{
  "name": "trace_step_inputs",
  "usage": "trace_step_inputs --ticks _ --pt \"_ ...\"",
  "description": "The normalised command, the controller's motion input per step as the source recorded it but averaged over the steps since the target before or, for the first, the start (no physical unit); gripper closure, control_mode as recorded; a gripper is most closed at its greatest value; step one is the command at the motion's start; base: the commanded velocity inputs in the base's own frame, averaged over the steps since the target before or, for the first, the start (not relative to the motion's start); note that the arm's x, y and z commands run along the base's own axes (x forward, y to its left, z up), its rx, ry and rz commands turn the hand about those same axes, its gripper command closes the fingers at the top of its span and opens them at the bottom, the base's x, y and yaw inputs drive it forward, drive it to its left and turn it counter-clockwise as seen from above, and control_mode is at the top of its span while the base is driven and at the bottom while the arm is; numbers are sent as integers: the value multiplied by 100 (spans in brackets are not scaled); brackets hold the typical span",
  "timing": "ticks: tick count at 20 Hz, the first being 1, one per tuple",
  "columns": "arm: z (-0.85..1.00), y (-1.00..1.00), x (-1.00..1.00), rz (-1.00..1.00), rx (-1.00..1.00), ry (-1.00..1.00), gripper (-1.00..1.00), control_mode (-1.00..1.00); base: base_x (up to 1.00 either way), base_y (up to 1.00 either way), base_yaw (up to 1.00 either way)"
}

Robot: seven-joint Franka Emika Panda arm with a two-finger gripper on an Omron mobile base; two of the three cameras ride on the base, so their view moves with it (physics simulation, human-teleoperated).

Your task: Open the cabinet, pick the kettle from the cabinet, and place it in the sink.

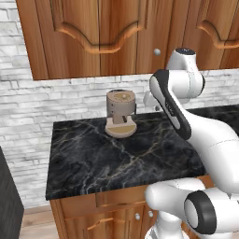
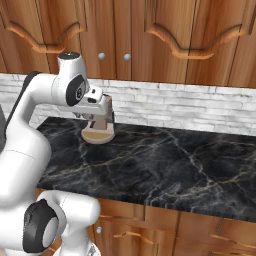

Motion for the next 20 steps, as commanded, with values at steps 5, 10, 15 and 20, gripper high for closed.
trace_step_inputs --ticks 5,10,15,20 --pt "0 -2 -10 0 3 -10 -100 -100 0 0 0" --pt "4 0 -20 -1 0 -23 -100 -100 0 0 0" --pt "16 -2 -6 -1 1 -14 -100 -100 0 0 0" --pt "26 -1 -1 -1 0 -6 -100 -100 0 0 0"
